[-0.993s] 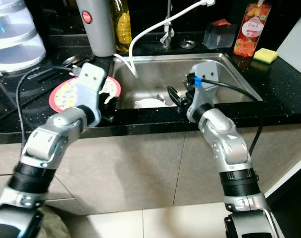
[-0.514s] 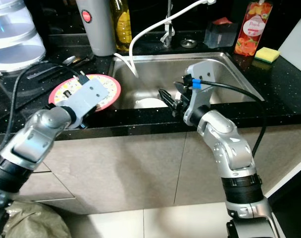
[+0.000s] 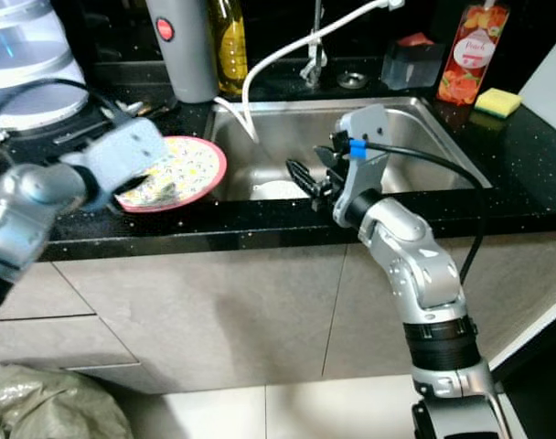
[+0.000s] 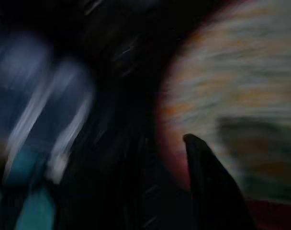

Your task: Kitchen organization

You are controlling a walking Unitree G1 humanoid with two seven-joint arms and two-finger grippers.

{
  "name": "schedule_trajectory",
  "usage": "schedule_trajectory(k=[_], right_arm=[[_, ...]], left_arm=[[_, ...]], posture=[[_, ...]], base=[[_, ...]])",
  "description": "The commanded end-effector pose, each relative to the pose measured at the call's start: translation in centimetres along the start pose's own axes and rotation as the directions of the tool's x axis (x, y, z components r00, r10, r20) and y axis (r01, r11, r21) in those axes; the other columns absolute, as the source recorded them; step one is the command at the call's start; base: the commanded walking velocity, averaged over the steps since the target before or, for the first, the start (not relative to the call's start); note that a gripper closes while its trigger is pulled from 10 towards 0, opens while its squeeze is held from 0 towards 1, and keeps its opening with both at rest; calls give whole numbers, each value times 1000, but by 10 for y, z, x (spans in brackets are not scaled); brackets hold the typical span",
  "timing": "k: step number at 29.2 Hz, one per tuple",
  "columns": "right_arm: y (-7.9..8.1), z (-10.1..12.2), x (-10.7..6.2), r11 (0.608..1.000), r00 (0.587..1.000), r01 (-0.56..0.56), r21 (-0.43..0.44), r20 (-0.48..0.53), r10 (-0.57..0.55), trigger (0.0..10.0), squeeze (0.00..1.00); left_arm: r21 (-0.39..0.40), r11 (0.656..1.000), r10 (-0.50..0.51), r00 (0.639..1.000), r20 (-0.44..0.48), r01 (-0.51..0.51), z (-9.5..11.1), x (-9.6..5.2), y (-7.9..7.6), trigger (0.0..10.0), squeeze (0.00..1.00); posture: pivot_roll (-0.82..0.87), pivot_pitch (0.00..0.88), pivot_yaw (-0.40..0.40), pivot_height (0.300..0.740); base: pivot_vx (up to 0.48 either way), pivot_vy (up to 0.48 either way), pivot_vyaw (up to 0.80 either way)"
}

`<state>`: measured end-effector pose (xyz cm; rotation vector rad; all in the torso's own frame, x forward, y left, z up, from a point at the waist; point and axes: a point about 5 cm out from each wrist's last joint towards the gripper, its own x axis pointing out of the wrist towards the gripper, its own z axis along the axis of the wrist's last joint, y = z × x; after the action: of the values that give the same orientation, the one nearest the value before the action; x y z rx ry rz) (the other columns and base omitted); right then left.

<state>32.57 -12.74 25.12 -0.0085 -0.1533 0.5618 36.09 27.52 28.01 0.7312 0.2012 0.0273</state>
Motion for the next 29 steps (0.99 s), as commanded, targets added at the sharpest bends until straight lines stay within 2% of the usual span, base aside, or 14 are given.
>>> schedule_trajectory(k=[1,2,4,5,6,7,8,9,10,11,15,22,24,29], right_arm=[[0,-1,-2,1000,1000,9,2,-10,-9,10000,0],[0,-1,-2,1000,1000,10,1,-11,-10,10000,0],[0,-1,-2,1000,1000,10,1,-11,-10,10000,0],[-1,0,-2,1000,1000,10,-3,-12,-10,10000,0],[-2,0,-2,1000,1000,12,-4,-12,-12,10000,0],[-2,0,-2,1000,1000,12,-4,-12,-12,10000,0],[-2,0,-2,1000,1000,17,-3,-12,-17,10000,0],[-2,0,-2,1000,1000,17,-3,-12,-17,10000,0],[-2,0,-1,1000,1000,18,-3,-14,-18,10000,0],[-2,0,-1,1000,1000,18,-3,-14,-18,10000,0],[-2,-1,-1,1000,1000,20,-4,-20,-20,10000,0],[-2,-1,0,1000,1000,14,-5,-20,-14,10000,0],[-1,1,0,1000,1000,9,-6,-16,-9,10000,0],[1,1,-2,1000,1000,0,-6,-13,0,10000,0]], left_arm=[[-175,980,75,991,-108,-94,-24,6,4,10000,0],[-290,943,111,975,-193,-165,-46,9,4,10000,0],[-290,943,111,975,-193,-165,-46,9,4,10000,0],[-389,877,165,937,-307,-281,-75,6,10,10000,0],[-419,852,172,925,-340,-312,-84,5,11,10000,0],[-419,852,172,925,-340,-312,-84,5,11,10000,0],[-454,815,184,904,-386,-360,-95,2,14,10000,0],[-454,815,184,904,-386,-360,-95,2,14,10000,0],[-519,770,153,898,-413,-371,-105,0,14,10000,0],[-519,770,153,898,-413,-371,-105,0,14,10000,0],[-607,687,113,884,-454,-399,-125,-4,17,10000,0],[-656,653,91,900,-427,-378,-130,-6,26,10000,0],[-690,671,11,934,-358,-272,-125,-3,23,10000,0],[-692,688,-48,938,-343,-218,-129,-3,19,10000,0]], posture=[[75,0,18,740],[75,0,18,740],[75,0,18,740],[75,0,14,740],[75,0,14,740],[75,0,14,740],[76,1,12,740],[76,1,12,740],[77,2,11,740],[77,2,11,740],[85,8,-2,740],[89,8,-6,740],[89,23,-12,740],[81,36,-3,740]], base=[[0,0,0],[0,0,0],[0,0,0],[0,0,0],[0,0,0],[0,0,0],[0,0,0],[0,0,0],[0,0,0],[0,0,0],[0,0,0],[0,0,0],[0,0,0],[0,0,0]])
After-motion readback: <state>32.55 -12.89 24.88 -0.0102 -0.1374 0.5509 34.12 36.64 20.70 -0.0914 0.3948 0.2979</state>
